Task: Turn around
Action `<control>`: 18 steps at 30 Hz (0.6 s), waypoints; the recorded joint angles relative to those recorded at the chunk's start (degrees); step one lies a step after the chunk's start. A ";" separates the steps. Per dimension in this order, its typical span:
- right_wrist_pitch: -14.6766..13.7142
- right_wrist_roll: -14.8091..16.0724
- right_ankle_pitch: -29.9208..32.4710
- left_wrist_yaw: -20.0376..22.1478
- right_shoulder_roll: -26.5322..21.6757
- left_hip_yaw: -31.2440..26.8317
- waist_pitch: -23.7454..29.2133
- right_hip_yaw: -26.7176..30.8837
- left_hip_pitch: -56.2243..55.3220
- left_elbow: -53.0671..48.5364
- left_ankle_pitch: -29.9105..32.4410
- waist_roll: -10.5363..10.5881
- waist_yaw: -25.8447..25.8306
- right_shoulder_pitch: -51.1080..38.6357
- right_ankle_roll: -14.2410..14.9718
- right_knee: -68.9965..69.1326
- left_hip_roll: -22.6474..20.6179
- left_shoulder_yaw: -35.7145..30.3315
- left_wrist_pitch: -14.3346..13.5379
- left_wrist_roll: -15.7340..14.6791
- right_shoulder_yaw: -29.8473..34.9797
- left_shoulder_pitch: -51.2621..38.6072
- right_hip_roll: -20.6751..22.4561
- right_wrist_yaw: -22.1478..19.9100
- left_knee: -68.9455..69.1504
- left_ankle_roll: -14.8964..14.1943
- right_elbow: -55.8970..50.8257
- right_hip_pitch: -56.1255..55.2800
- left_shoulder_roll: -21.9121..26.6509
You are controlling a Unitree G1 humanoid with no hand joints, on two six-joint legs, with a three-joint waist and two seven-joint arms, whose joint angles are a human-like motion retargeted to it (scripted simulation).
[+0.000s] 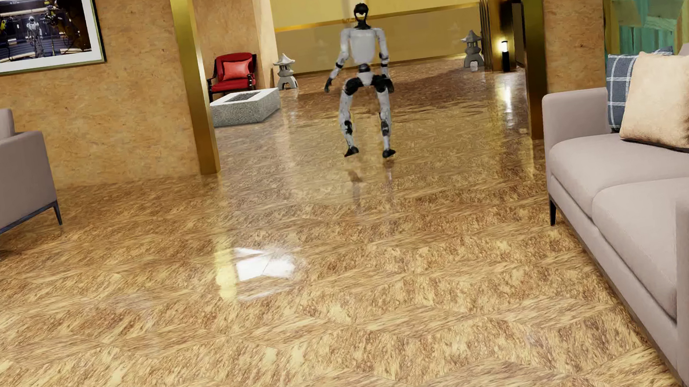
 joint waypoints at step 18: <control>1.05 -0.07 4.50 -2.34 0.09 12.48 0.58 18.45 19.84 3.97 -2.33 -5.95 1.80 -3.80 8.15 6.46 -12.31 -5.49 -1.73 2.61 -2.50 -4.53 -10.28 1.87 -40.93 8.72 -5.45 -6.37 -4.26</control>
